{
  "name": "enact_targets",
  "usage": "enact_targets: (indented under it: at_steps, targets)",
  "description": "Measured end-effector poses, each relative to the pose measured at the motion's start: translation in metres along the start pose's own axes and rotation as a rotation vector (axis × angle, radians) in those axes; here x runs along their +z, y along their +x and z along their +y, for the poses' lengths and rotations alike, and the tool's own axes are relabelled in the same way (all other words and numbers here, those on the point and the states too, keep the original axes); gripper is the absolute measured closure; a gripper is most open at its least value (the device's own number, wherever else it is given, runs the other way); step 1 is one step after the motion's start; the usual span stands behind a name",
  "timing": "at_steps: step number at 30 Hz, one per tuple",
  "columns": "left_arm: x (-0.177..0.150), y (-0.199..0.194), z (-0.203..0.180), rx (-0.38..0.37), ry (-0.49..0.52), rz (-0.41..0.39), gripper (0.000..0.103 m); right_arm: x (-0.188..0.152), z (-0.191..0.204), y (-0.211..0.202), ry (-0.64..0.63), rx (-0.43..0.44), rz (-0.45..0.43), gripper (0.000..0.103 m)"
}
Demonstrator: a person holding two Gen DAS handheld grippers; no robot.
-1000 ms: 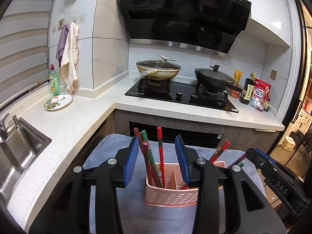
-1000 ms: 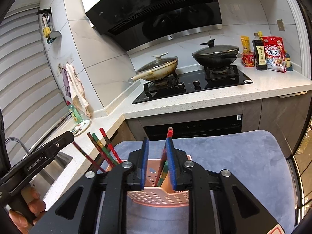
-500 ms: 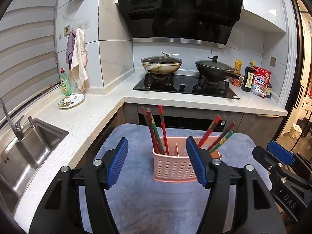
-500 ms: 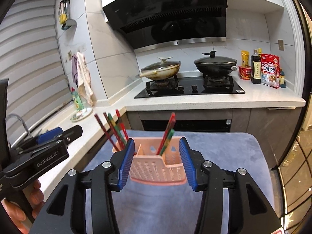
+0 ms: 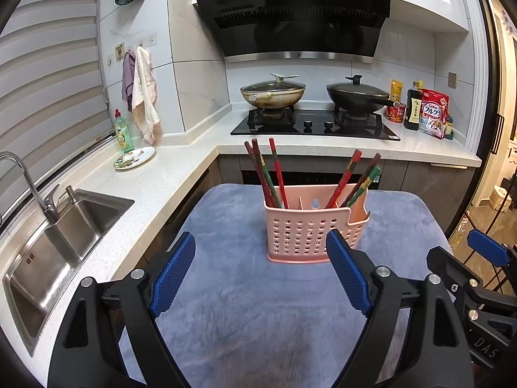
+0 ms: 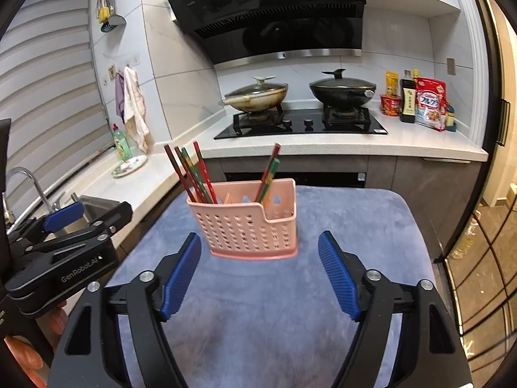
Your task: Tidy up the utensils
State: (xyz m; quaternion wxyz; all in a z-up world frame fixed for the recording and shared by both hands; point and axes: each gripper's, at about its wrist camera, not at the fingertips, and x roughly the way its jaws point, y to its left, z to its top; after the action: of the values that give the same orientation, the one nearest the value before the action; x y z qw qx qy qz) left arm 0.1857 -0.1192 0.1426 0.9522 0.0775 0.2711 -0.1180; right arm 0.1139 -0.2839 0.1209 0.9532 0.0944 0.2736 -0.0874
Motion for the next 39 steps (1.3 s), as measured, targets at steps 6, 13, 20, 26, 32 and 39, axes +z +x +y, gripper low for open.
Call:
enact_targets:
  at_steps: [6, 13, 20, 26, 32, 39]
  targets:
    - [-0.015, -0.005, 0.002, 0.013, 0.008, 0.019, 0.016, -0.015, -0.001, -0.003, 0.000, -0.028, 0.029, 0.022]
    - [-0.031, -0.003, 0.005, 0.021, 0.009, 0.059, 0.014, -0.028, 0.001, -0.003, -0.008, -0.055, 0.053, 0.019]
    - [-0.043, 0.004, 0.008, 0.026, 0.015, 0.093, 0.011, -0.036, 0.002, 0.000, -0.024, -0.079, 0.073, 0.010]
    - [-0.051, 0.009, 0.008, 0.029, 0.018, 0.123, 0.008, -0.042, 0.006, 0.005, -0.045, -0.096, 0.083, 0.006]
    - [-0.059, 0.014, 0.009, 0.029, 0.017, 0.150, 0.007, -0.046, 0.006, 0.008, -0.042, -0.104, 0.092, 0.006]
    - [-0.064, 0.020, 0.009, 0.025, 0.014, 0.176, 0.007, -0.050, 0.004, 0.012, -0.038, -0.107, 0.105, 0.006]
